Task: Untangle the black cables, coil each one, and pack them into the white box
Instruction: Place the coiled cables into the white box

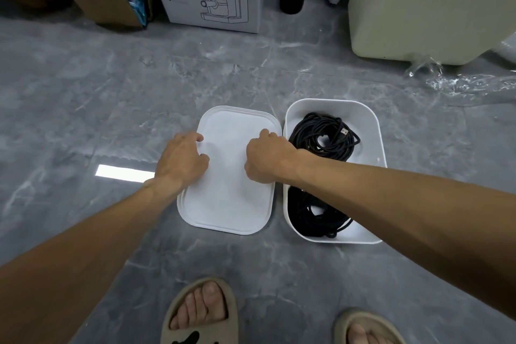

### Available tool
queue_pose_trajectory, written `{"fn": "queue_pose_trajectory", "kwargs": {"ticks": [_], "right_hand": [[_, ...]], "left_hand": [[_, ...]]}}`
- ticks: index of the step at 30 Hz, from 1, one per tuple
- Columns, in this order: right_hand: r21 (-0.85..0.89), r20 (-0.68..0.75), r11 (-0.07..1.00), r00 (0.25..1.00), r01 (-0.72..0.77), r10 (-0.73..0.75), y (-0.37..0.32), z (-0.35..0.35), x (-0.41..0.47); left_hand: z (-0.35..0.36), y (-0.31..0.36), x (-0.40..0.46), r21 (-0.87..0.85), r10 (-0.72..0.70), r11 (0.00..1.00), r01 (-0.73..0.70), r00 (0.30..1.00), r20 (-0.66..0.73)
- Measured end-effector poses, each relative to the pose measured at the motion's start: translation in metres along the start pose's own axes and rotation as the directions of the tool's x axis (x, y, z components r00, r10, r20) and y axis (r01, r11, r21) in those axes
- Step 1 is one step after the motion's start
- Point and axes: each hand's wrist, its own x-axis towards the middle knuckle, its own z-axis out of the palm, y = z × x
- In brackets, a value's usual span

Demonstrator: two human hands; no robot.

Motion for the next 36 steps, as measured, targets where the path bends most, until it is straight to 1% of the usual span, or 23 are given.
{"fn": "queue_pose_trajectory", "kwargs": {"ticks": [2, 4, 7, 9, 13, 15, 17, 21, 23, 26, 28, 31, 36], "right_hand": [[0.058, 0.101, 0.995, 0.992, -0.084, 0.077, -0.006, -0.001, 0.003], [0.115, 0.168, 0.982, 0.977, -0.153, 0.132, -0.01, -0.001, 0.005], [0.286, 0.255, 0.926, 0.951, -0.248, 0.176, -0.011, 0.001, 0.007], [0.37, 0.257, 0.885, 0.947, -0.281, 0.194, -0.011, -0.002, 0.006], [0.476, 0.215, 0.823, 0.948, -0.31, 0.233, -0.011, -0.01, -0.001], [0.567, 0.27, 0.749, 0.936, -0.343, 0.224, -0.012, -0.009, 0.001], [0.681, 0.307, 0.627, 0.925, -0.379, 0.225, -0.015, -0.007, 0.005], [0.825, 0.293, 0.399, 0.906, -0.401, 0.305, -0.018, -0.008, 0.014], [0.862, 0.312, 0.296, 0.891, -0.411, 0.329, -0.016, -0.01, 0.013], [0.877, 0.325, 0.237, 0.88, -0.417, 0.345, -0.012, -0.011, 0.007], [0.902, 0.344, 0.15, 0.885, -0.404, 0.315, -0.009, -0.008, 0.005], [0.9, 0.366, 0.137, 0.889, -0.413, 0.273, -0.009, -0.007, 0.0], [0.912, 0.365, 0.085, 0.887, -0.402, 0.283, -0.014, -0.011, 0.0]], "left_hand": [[0.002, -0.004, -0.001, 0.003, -0.005, 1.0, 0.005, 1.0, 0.01], [0.005, -0.007, -0.001, -0.006, -0.007, 1.0, 0.007, 1.0, 0.002], [0.007, -0.012, 0.002, -0.038, -0.02, 0.999, 0.019, 0.999, -0.03], [0.008, -0.016, 0.005, -0.049, -0.024, 0.999, 0.022, 0.999, -0.046], [0.008, -0.019, 0.009, -0.027, -0.018, 0.999, 0.016, 0.998, -0.063], [0.008, -0.019, 0.009, -0.019, -0.016, 1.0, 0.015, 0.996, -0.083], [0.007, -0.019, 0.009, -0.009, -0.022, 1.0, 0.021, 0.995, -0.1], [0.007, -0.018, 0.009, 0.026, -0.061, 0.998, 0.064, 0.993, -0.098], [0.006, -0.02, 0.01, 0.043, -0.098, 0.994, 0.102, 0.991, -0.087], [0.002, -0.026, 0.012, 0.003, -0.142, 0.99, 0.143, 0.986, -0.087], [-0.001, -0.028, 0.013, -0.016, -0.149, 0.989, 0.148, 0.985, -0.089], [0.0, -0.025, 0.013, -0.018, -0.156, 0.988, 0.155, 0.985, -0.075], [-0.002, -0.022, 0.015, -0.018, -0.181, 0.984, 0.18, 0.98, -0.085]]}}
